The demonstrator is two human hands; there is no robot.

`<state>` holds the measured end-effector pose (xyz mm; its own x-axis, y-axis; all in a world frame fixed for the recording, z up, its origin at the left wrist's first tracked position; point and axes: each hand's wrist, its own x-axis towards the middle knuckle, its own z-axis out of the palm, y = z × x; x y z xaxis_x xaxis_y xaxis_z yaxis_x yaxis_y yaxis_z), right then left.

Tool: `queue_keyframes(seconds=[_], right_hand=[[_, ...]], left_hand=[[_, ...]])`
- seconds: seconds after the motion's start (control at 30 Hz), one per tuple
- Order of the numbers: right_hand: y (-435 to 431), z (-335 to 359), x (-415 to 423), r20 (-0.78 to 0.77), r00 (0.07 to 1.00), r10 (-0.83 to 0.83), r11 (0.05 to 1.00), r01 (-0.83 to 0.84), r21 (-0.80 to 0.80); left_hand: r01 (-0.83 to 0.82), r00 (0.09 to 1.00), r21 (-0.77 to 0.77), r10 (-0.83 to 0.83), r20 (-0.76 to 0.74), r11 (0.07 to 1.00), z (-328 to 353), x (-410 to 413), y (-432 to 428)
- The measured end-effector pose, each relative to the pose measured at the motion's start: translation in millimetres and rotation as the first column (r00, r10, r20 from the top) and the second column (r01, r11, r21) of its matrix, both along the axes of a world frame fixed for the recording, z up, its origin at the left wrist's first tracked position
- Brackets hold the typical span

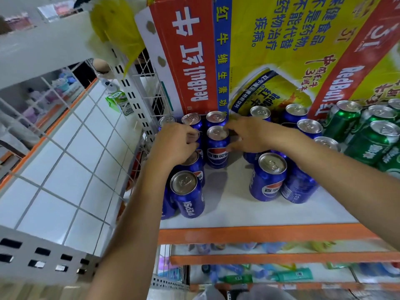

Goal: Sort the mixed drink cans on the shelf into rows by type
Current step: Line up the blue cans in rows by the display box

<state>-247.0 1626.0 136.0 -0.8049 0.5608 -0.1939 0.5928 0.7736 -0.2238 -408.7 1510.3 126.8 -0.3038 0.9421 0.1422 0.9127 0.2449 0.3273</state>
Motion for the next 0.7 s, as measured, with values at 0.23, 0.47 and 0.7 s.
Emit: queue_keyframes(seconds=[0.23, 0.47, 0.7], right_hand=[[-30, 18, 48, 0.438, 0.899, 0.028, 0.996, -0.062, 0.064], [-30, 7, 54, 0.347, 0.936, 0.055, 0.990, -0.096, 0.101], [-35, -9, 29, 0.083, 0.993, 0.089, 0.996, -0.089, -0.013]], left_hand=[[-0.040, 0.997, -0.157, 0.029, -0.072, 0.987, 2, 8, -13], [-0.029, 0.998, -0.128, 0.021, -0.060, 0.991, -1, 7, -15], [0.041, 0.998, -0.153, -0.047, -0.034, 0.987, 0, 2, -17]])
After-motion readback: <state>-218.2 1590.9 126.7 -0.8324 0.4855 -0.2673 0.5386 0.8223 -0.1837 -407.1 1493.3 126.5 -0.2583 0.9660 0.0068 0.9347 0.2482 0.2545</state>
